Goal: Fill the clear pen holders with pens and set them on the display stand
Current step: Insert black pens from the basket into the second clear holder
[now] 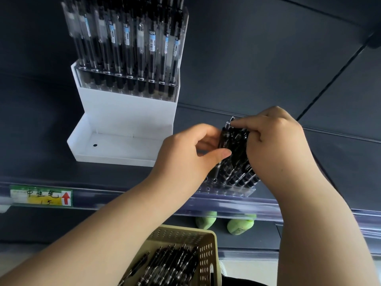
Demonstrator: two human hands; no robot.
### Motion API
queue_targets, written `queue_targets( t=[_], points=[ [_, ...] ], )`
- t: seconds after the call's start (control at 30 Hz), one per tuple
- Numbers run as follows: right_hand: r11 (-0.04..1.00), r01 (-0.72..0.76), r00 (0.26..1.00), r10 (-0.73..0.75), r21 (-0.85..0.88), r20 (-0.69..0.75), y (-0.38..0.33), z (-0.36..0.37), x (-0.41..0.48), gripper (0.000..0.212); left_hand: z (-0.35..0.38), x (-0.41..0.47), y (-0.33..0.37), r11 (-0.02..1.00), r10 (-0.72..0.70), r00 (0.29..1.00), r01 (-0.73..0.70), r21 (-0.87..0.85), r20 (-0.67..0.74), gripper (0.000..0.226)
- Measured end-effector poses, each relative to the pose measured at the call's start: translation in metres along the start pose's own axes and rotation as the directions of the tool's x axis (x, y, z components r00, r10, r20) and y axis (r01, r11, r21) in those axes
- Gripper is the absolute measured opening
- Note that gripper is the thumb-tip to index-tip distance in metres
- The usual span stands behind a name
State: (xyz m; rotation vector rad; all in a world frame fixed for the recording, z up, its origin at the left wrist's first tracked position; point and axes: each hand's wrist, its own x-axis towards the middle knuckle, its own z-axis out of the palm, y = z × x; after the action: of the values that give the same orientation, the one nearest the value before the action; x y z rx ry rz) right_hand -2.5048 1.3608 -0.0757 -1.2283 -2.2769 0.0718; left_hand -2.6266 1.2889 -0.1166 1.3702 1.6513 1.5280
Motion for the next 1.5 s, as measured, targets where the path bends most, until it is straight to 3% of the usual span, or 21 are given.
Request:
queue_targets(
  t=[0.13, 0.3, 0.57, 0.73, 0.87, 0.97, 1.07, 1.17, 1.33, 1.5],
  points=[
    [1.0, -0.015, 1.0, 0.015, 0.018, -0.003, 0.0, -0.001, 0.0, 0.047, 0.01, 0.0, -0.007, 0.998, 0.007, 1.0, -0.008, 0.062, 0.019, 0.02],
    [0.998, -0.024, 1.0, 0.025, 0.052, -0.015, 0.002, -0.003, 0.0, 0.045, 0.015, 0.0, -0.015, 0.932, 0.081, 0.988, -0.121, 0.341, 0.131, 0.022],
    [0.996, -0.009, 0.999, 0.014, 0.092, -0.048, 0.001, -0.006, -0.001, 0.044, 0.015, 0.002, -0.02, 0.872, 0.022, 0.987, -0.097, 0.48, 0.159, 0.026],
    [0.989, 0.08, 0.995, -0.071, 0.122, -0.074, -0.01, -0.008, -0.008, 0.044, -0.003, -0.004, -0.021, 0.799, 0.013, 0.982, -0.124, 0.589, 0.189, 0.033],
    [0.966, 0.201, 0.978, -0.187, 0.161, -0.096, -0.027, -0.003, -0.028, 0.045, -0.029, -0.026, -0.021, 0.65, 0.091, 0.979, -0.195, 0.734, 0.18, 0.035],
    [0.94, 0.285, 0.955, -0.296, 0.188, 0.032, -0.039, 0.013, -0.062, 0.04, -0.05, -0.055, -0.028, 0.521, 0.162, 0.958, -0.285, 0.805, 0.235, 0.03],
    [0.954, 0.27, 0.87, -0.299, 0.129, 0.391, -0.047, 0.033, -0.095, 0.037, -0.068, -0.087, -0.045, 0.541, 0.044, 0.974, -0.211, 0.814, 0.224, 0.03],
    [0.983, 0.18, 0.708, -0.114, -0.023, 0.697, -0.049, 0.052, -0.121, 0.037, -0.082, -0.118, -0.066, 0.55, -0.172, 0.972, -0.042, 0.834, 0.163, 0.032],
    [0.985, 0.116, 0.535, 0.046, -0.128, 0.843, -0.047, 0.091, -0.16, 0.041, -0.085, -0.152, -0.096, 0.521, -0.358, 0.928, 0.103, 0.848, 0.107, 0.028],
    [0.984, -0.06, 0.448, 0.179, -0.17, 0.876, -0.046, 0.13, -0.193, 0.038, -0.081, -0.171, -0.123, 0.488, -0.498, 0.861, 0.184, 0.853, 0.1, 0.032]
  ],
)
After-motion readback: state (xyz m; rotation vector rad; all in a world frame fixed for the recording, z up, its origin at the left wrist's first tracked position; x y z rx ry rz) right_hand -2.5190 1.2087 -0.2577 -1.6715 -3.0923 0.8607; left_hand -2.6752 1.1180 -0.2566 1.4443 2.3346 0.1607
